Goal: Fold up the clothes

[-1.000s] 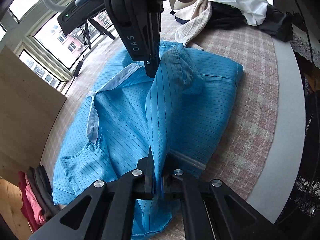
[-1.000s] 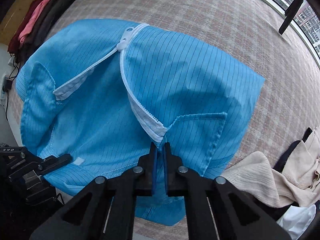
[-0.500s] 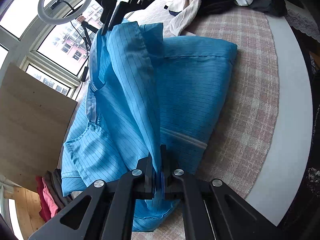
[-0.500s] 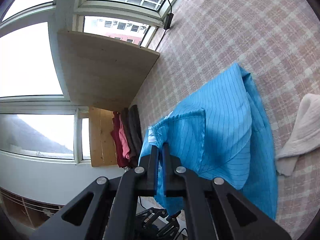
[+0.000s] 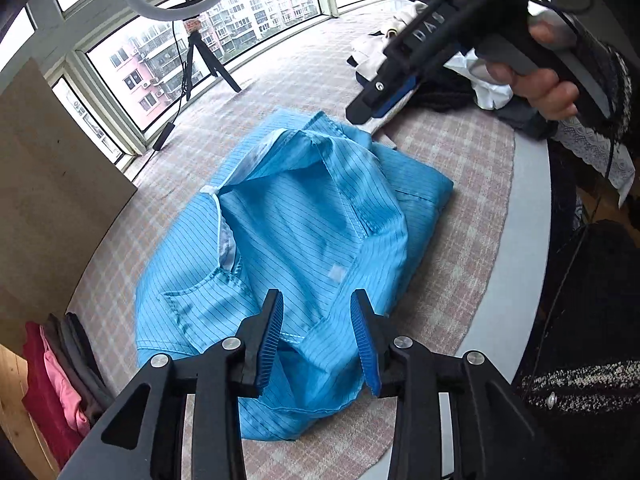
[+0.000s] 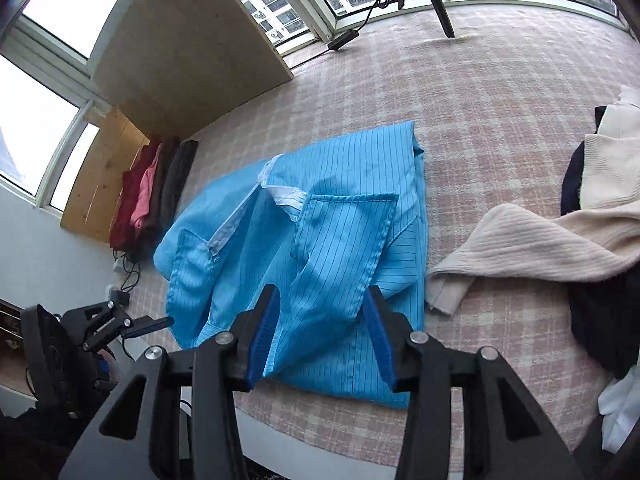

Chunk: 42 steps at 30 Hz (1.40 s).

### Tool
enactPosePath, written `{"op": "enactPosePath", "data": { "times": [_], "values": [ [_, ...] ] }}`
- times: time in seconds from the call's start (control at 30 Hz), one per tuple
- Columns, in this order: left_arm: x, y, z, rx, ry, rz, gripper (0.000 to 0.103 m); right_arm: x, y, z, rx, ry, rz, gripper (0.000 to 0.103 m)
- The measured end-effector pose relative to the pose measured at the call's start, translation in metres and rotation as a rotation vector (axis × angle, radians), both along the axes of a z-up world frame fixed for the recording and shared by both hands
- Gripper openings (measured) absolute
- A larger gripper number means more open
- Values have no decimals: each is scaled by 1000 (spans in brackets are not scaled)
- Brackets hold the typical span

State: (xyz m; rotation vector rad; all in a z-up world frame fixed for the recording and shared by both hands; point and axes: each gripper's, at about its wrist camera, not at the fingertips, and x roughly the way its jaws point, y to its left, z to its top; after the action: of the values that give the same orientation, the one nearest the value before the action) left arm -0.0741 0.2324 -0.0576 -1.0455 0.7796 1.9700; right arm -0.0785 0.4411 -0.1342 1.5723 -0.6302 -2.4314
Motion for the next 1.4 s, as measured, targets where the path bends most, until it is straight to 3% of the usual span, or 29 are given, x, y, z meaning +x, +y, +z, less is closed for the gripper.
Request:
{"op": "enactPosePath", "data": {
  "times": [0.2,0.27,0.3,0.33,0.43,0.53,0.6,0.67,0.7,0.8,0.93,1.03,1.1,1.27,1.4],
  "values": [
    [-97,40,-9,106,-234,154,33,-8,-53,-37,234,3,73,43],
    [-116,60,-19,117,-308,165,39,-5,-62,-46,318,17,81,36],
    [-118,71,-28,63,-273,162,38,-3,-63,-48,315,26,87,16],
    [-120,82,-37,6,-236,157,38,0,-62,-51,322,26,85,6],
    [-127,96,-65,-103,-179,151,38,11,-59,-50,389,59,67,3],
    [-134,89,-81,-113,-207,184,38,31,-67,-45,494,104,116,4],
    [-133,83,-84,-126,-226,188,38,34,-76,-65,472,-3,251,4],
    [-125,73,-76,-121,-211,168,38,39,-66,-58,421,-7,248,4],
    [-120,64,-66,-109,-197,171,38,41,-59,-50,393,-2,231,8],
    [-105,32,-38,-65,-162,196,39,38,-32,-15,311,48,158,39],
    [-79,-27,-9,-14,-131,311,44,33,-22,18,278,160,162,39],
    [-59,-56,-4,-4,-132,390,45,33,-52,17,297,206,306,39],
    [-46,-66,-9,-11,-140,431,48,30,-78,6,336,212,465,40],
    [-37,-73,-33,-6,-183,532,49,41,-133,-31,589,240,823,40],
    [-35,-76,-46,15,-225,586,50,41,-155,-45,636,247,969,41]
  ]
}}
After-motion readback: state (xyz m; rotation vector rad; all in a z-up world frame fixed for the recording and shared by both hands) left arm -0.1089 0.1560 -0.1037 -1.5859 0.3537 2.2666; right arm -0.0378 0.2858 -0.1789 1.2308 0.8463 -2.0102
